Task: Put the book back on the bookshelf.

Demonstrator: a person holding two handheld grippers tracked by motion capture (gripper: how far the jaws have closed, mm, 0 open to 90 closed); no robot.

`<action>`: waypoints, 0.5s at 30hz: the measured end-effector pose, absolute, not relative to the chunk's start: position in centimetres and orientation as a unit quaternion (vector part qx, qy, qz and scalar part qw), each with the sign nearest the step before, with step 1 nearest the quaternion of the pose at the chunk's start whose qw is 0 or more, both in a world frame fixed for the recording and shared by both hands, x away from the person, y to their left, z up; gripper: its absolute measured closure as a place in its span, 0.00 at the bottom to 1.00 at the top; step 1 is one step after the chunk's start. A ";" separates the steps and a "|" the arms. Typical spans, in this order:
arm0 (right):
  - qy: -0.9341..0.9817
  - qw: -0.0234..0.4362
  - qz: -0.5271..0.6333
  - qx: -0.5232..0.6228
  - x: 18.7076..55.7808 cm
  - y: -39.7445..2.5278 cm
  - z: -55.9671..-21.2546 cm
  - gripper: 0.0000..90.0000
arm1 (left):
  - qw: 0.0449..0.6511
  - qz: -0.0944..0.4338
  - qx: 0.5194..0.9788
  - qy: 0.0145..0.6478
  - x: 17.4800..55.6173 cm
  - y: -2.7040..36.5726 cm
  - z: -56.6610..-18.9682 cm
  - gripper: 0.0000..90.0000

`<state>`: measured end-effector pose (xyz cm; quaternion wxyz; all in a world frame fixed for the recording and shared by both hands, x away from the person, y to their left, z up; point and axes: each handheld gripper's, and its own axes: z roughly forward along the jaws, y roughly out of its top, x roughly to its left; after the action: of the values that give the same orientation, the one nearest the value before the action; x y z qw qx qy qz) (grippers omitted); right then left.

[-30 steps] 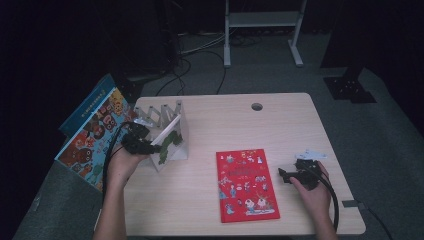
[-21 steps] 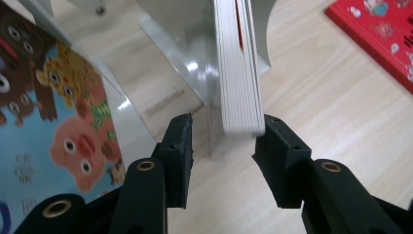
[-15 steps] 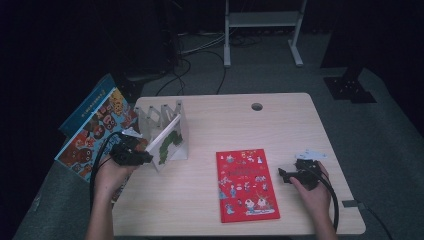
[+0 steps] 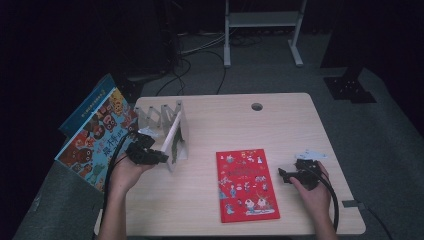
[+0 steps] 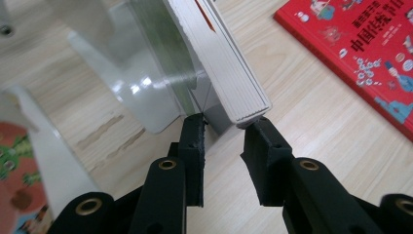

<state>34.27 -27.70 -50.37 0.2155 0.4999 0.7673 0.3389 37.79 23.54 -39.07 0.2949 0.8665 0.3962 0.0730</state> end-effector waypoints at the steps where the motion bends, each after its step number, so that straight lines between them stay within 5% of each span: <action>1: 0.767 0.216 0.339 0.500 34.3 -27.7 -50.4 0.14 | 0.298 0.073 0.866 0.394 37.9 23.2 -39.1 0.77; 15: 0.767 0.215 0.339 0.500 34.3 -27.7 -50.4 0.14 | 0.307 0.060 0.877 0.364 38.2 20.2 -39.7 0.76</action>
<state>34.27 -27.70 -50.37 0.2155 0.4999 0.7673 0.3390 38.16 20.18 -39.74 0.3073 0.8772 0.3640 0.0601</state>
